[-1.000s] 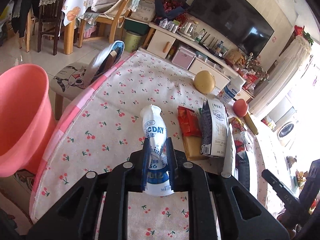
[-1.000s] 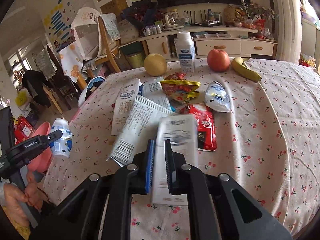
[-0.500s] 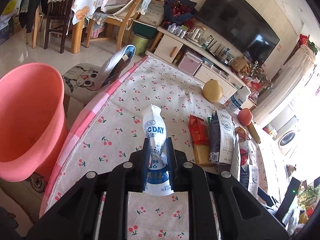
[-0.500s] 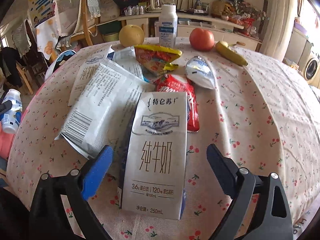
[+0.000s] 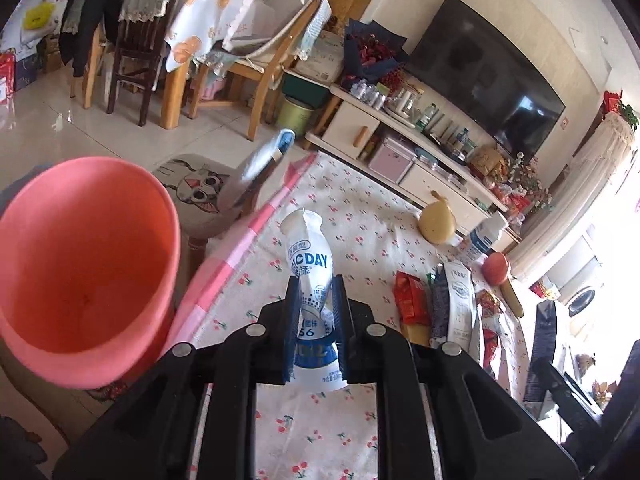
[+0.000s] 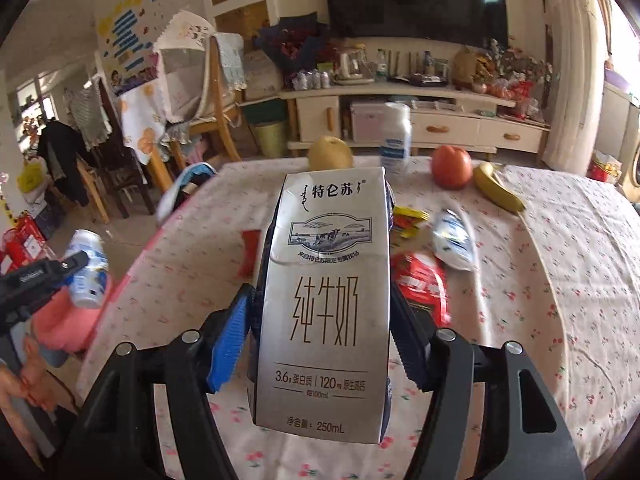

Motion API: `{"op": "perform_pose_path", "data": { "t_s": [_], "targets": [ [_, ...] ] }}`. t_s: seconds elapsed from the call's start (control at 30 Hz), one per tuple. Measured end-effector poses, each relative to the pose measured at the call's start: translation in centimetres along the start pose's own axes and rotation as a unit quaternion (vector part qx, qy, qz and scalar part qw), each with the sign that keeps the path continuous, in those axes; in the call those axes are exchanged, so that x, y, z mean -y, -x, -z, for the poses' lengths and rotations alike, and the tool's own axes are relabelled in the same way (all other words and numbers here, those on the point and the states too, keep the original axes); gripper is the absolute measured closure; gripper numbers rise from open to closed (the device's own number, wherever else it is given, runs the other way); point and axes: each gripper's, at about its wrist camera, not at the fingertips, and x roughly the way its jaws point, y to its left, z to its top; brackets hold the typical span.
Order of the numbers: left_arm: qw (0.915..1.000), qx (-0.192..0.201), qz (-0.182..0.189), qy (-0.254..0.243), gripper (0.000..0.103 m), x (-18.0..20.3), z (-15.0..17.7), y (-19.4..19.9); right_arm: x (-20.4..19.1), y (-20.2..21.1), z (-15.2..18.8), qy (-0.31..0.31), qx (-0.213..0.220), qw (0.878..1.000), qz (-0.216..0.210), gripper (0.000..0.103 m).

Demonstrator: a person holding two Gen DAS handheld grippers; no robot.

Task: Collect trash
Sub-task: 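Lift and carry the bottle and carton with both tools over the pink bucket, then open both tools to drop the bottle and carton into the pink bucket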

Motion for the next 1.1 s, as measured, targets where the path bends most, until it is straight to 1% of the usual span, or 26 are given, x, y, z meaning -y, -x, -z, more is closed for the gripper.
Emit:
{"op": "perform_pose_path", "data": {
  "t_s": [0.07, 0.13, 0.2, 0.27, 0.33, 0.4, 0.5, 0.6, 0.63, 0.67, 0.7, 0.73, 0.77, 0.8, 0.83, 0.87, 0.93, 0.97, 1.03, 1.1],
  "targets": [
    [0.9992, 0.024, -0.029, 0.01, 0.085, -1.5, -0.9, 0.8, -3.6, 0.1, -1.4, 0.013, 0.003, 0.998, -0.054, 0.037],
    [0.9967, 0.039, -0.064, 0.03, 0.085, -3.5, -1.9, 1.3, -7.8, -0.4, -2.5, 0.031, -0.004, 0.994, -0.107, 0.036],
    [0.9919, 0.05, -0.106, 0.049, 0.086, -5.7, -2.8, 1.6, -12.2, -1.6, -3.3, 0.048, -0.015, 0.986, -0.157, 0.036],
    [0.9864, 0.052, -0.136, 0.076, 0.086, -8.1, -3.6, 1.9, -16.4, -3.3, -4.0, 0.065, -0.03, 0.978, -0.198, 0.036],
    [0.9797, 0.048, -0.165, 0.103, 0.085, -10.7, -4.1, 2.0, -20.6, -5.4, -4.3, 0.077, -0.048, 0.969, -0.229, 0.036],
    [0.9731, 0.039, -0.181, 0.137, 0.086, -13.2, -4.4, 2.0, -24.0, -7.6, -4.3, 0.076, -0.071, 0.96, -0.258, 0.036],
    [0.9636, 0.026, -0.202, 0.174, 0.085, -16.1, -4.5, 1.8, -28.3, -10.7, -3.8, 0.085, -0.1, 0.952, -0.276, 0.036],
    [0.9575, 0.011, -0.205, 0.202, 0.085, -17.9, -4.4, 1.3, -30.9, -13.2, -3.1, 0.087, -0.124, 0.945, -0.289, 0.035],
    [0.9547, 0.009, -0.211, 0.209, 0.084, -18.3, -4.4, 1.2, -31.4, -13.9, -3.0, 0.086, -0.128, 0.944, -0.29, 0.029],
    [0.9529, 0.009, -0.217, 0.212, 0.083, -18.5, -4.4, 1.2, -31.6, -14.5, -3.0, 0.081, -0.131, 0.945, -0.29, 0.021],
    [0.9521, 0.009, -0.22, 0.212, 0.078, -18.5, -4.5, 1.1, -31.4, -14.9, -3.0, 0.074, -0.133, 0.945, -0.291, 0.019],
    [0.9515, 0.01, -0.225, 0.21, 0.066, -18.5, -4.5, 1.0, -31.0, -15.1, -3.1, 0.065, -0.132, 0.945, -0.292, 0.017],
    [0.9514, 0.011, -0.229, 0.205, 0.058, -18.4, -4.5, 0.9, -30.2, -15.1, -3.0, 0.057, -0.131, 0.947, -0.289, 0.015],
    [0.9518, 0.013, -0.23, 0.202, 0.045, -18.3, -4.6, 0.9, -29.6, -15.1, -3.1, 0.051, -0.129, 0.949, -0.284, 0.015],
    [0.9528, 0.018, -0.229, 0.199, 0.04, -18.0, -4.6, 0.8, -28.8, -14.9, -3.3, 0.047, -0.126, 0.951, -0.28, 0.015],
    [0.9547, 0.024, -0.224, 0.194, 0.038, -17.9, -4.6, 0.8, -28.0, -14.6, -3.4, 0.044, -0.12, 0.953, -0.275, 0.013],
    [0.9571, 0.036, -0.226, 0.178, 0.027, -17.0, -4.6, 0.8, -26.3, -13.8, -3.3, 0.041, -0.106, 0.959, -0.259, 0.011],
    [0.9579, 0.042, -0.23, 0.167, 0.026, -16.4, -4.6, 0.8, -25.3, -13.3, -3.2, 0.04, -0.097, 0.963, -0.249, 0.01],
    [0.9596, 0.052, -0.236, 0.144, 0.021, -15.1, -4.8, 0.9, -23.4, -12.3, -2.9, 0.042, -0.084, 0.968, -0.232, 0.01],
    [0.9623, 0.062, -0.234, 0.125, 0.02, -13.6, -4.9, 0.9, -21.6, -11.2, -2.5, 0.046, -0.066, 0.974, -0.213, 0.009]
  ]
}}
